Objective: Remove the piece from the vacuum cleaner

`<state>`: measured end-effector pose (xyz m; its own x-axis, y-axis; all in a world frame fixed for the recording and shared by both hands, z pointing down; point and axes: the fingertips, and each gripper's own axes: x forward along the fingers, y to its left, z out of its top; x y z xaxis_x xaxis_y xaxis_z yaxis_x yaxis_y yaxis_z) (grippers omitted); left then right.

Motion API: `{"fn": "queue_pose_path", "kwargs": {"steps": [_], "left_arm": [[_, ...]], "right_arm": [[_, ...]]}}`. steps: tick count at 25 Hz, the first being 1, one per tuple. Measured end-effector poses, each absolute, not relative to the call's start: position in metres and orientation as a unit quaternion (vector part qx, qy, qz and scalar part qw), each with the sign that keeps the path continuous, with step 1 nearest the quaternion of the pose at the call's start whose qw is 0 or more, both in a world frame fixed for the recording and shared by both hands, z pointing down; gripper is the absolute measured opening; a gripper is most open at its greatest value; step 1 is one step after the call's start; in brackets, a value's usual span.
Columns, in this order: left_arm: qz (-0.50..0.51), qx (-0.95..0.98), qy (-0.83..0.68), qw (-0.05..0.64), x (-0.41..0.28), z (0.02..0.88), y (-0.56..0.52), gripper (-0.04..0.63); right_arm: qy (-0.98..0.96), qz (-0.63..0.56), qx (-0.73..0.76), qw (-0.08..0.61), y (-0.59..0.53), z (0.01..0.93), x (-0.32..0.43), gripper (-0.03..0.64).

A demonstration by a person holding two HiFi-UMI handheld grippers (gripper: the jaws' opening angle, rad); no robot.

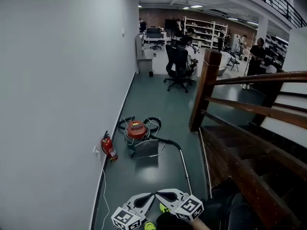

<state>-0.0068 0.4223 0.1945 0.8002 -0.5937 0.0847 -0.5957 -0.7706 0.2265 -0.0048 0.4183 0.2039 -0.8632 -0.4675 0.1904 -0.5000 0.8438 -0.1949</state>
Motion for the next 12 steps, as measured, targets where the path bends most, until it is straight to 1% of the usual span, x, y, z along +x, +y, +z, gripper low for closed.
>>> {"fn": "queue_pose_path", "kwargs": {"steps": [5, 12], "left_arm": [[0.020, 0.935, -0.329, 0.128, -0.009, 0.206, 0.395, 0.008], [0.051, 0.925, -0.352, 0.134, -0.004, 0.218, 0.344, 0.008]], "right_arm": [[-0.961, 0.125, 0.236, 0.078, 0.392, 0.214, -0.008, 0.014], [-0.962, 0.150, 0.215, 0.072, 0.340, 0.225, -0.003, 0.014]]}}
